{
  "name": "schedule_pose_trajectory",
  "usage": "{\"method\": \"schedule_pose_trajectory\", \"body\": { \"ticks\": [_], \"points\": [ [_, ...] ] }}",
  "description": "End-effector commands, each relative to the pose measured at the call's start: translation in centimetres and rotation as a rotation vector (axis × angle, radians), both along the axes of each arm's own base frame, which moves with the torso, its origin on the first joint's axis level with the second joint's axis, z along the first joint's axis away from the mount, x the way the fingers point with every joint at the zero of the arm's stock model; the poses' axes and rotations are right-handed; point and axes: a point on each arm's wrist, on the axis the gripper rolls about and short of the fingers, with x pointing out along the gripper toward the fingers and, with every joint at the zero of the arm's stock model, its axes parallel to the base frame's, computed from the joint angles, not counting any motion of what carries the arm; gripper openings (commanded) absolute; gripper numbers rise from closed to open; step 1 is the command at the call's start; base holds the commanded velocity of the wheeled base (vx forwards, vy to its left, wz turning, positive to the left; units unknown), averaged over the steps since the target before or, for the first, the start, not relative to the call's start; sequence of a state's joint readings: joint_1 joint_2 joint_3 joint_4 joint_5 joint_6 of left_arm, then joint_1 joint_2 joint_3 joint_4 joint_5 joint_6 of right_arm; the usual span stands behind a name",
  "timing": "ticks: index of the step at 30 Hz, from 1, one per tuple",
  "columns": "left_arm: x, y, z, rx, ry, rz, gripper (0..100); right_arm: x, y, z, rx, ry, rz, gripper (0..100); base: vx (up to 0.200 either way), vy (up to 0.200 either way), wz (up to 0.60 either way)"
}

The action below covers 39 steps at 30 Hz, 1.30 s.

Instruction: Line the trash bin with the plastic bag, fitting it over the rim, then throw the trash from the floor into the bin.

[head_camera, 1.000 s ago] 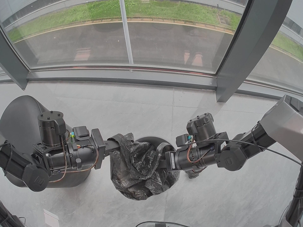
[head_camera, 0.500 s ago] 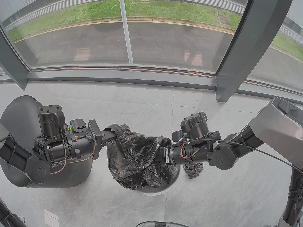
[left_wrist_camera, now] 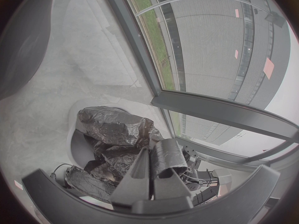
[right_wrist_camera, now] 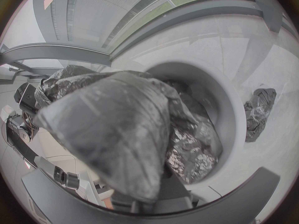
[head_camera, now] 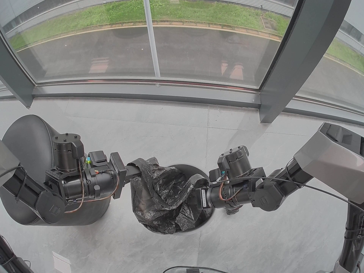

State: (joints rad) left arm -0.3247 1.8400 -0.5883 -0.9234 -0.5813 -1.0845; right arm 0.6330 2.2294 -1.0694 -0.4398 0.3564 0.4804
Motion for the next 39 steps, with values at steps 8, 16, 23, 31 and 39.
{"method": "schedule_pose_trajectory", "body": {
  "ticks": [8,16,23,31,39],
  "points": [
    [-1.2,-0.1,-1.8,0.025,0.077,-0.015,0,-3.3,-2.2,-1.0,-0.112,0.03,0.005,0,0.0,0.0,0.0],
    [-2.1,-0.7,-2.3,0.035,0.099,-0.045,0,-5.5,-3.4,-2.1,-0.2,-0.007,-0.004,0,0.0,0.0,0.0],
    [-2.6,-1.0,-2.3,0.038,0.1,-0.061,0,-6.3,-3.9,-2.9,-0.209,-0.006,-0.004,0,0.0,0.0,0.0],
    [-2.8,-1.0,-2.1,0.036,0.096,-0.063,0,-6.4,-4.0,-2.8,-0.23,-0.02,-0.029,100,0.0,0.0,0.0],
    [-3.1,-1.1,-1.9,0.034,0.093,-0.072,0,-7.9,-5.4,-1.2,-0.219,-0.04,-0.037,100,0.0,0.0,0.0]
  ]
}}
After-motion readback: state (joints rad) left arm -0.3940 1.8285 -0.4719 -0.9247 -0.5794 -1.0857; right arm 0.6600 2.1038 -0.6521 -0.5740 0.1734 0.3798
